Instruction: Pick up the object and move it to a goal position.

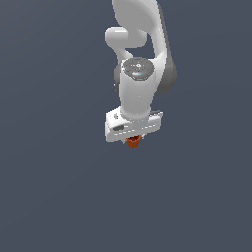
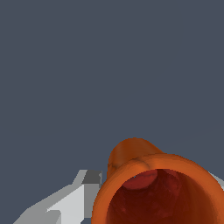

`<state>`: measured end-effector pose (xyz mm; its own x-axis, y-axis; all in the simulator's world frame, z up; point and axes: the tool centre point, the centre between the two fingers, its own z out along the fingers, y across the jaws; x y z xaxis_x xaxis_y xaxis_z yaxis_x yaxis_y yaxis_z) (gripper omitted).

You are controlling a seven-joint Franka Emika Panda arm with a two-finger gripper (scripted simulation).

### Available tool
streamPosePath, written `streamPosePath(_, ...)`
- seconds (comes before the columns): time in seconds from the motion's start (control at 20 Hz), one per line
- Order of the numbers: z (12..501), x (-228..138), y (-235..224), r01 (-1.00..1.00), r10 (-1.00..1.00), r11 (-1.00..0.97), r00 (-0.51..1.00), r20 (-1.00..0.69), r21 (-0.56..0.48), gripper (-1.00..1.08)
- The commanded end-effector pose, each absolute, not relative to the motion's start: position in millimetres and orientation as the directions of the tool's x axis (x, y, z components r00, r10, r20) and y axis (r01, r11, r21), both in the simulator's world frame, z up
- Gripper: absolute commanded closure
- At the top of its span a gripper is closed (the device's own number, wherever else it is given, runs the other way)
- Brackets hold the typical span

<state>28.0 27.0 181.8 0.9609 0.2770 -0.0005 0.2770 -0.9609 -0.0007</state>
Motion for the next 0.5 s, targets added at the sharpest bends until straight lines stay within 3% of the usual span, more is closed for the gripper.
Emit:
streamPosePath(0.0, 212.3, 28.9, 17.0, 0.277, 0.277, -0.961, 0.961, 0.0, -0.001, 1.08)
streamPosePath(0.45, 314.9, 34.7, -17.5, 0.277, 0.277, -0.961, 0.961, 0.0, -0.001, 1.08)
